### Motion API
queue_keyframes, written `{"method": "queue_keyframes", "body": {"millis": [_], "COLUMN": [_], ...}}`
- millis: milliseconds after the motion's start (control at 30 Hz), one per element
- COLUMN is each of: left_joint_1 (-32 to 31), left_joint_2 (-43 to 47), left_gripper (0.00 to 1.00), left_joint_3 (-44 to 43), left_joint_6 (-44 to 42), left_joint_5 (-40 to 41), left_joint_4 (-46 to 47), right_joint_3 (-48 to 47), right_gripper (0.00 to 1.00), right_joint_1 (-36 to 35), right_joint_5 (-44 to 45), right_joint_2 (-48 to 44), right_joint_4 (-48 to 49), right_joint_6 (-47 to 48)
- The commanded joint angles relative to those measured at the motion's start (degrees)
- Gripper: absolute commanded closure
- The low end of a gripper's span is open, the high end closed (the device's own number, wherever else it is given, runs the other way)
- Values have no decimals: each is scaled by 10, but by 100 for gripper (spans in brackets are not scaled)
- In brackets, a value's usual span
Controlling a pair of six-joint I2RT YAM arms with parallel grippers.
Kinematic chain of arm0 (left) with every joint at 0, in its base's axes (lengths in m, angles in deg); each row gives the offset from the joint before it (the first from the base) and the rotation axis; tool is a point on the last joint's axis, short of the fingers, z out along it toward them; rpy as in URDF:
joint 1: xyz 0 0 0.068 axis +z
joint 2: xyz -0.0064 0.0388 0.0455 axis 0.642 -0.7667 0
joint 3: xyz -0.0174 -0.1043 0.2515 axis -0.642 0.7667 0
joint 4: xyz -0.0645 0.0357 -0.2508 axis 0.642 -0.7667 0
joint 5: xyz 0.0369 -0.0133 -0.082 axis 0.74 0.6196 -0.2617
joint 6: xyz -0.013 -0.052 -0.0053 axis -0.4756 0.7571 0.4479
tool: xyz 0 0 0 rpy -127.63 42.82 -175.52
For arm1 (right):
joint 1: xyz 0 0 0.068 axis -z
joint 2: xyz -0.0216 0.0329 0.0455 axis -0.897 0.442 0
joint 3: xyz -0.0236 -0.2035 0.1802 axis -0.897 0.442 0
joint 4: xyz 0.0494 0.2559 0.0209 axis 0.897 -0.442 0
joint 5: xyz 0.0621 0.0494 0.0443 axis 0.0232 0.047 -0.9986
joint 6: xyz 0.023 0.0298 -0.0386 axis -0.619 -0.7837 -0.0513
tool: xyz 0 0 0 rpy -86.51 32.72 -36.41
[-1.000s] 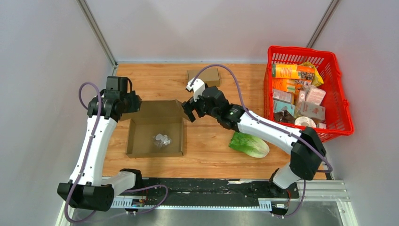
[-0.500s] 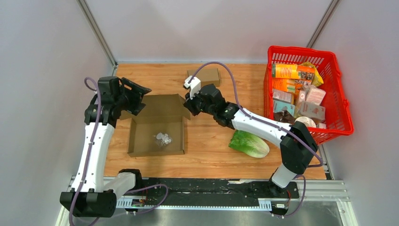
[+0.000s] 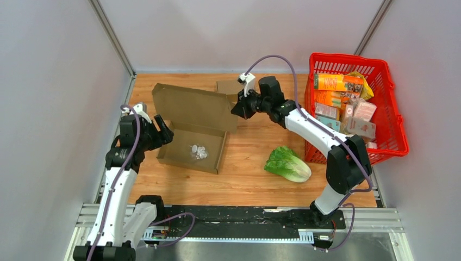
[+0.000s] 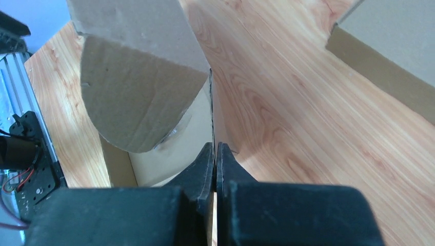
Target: Fold the paper box
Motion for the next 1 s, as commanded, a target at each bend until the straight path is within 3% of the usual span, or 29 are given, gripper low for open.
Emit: {"method": "queue_keyframes", "body": {"millis": [0,67,233,333,367,433,600,633,700,867,967], "left_joint_1": [17,24,36,36,39,39,58,58,59,61,62], "left_joint_2": [-37,-55,-121,-237,-296,-334,-334,-322,-310,-394,-412], "left_gripper": [20,17,17,19,21,22,22,22,22,19,19], "left_joint_3": [-27,-43,-56,-128,-169,-192,-139,-116,-95,-189,-195], "left_joint_6": [-68,-48,-72,-122,-143,-155,-190,-191,-191,-240,-279], "left_joint_5": [95,101,-48,-95,-98,-75,-175,-175,-139,-110,-131], "left_joint_4": [52,59,171,127,110,102,234,301,311,218,236], "right_joint_3": [-16,-14,-39,-67,-73,-83,-97,-116,-132,-147,-155], "right_gripper": [100,100,100,100,100,100,100,100,100,100,100], "right_joint_1": [36,50,78,93,95,99,117,120,122,122,122], "right_joint_5": [-64,-73,-110,-127,-131,-131,-163,-175,-178,-174,-179], "right_joint_2": [-6,-9,5,28,35,41,56,62,74,88,96], "right_joint_4": [-37,-41,-69,-87,-87,-84,-79,-91,-114,-120,-121], "right_joint_6": [13,20,52,59,61,59,65,67,79,91,91]}}
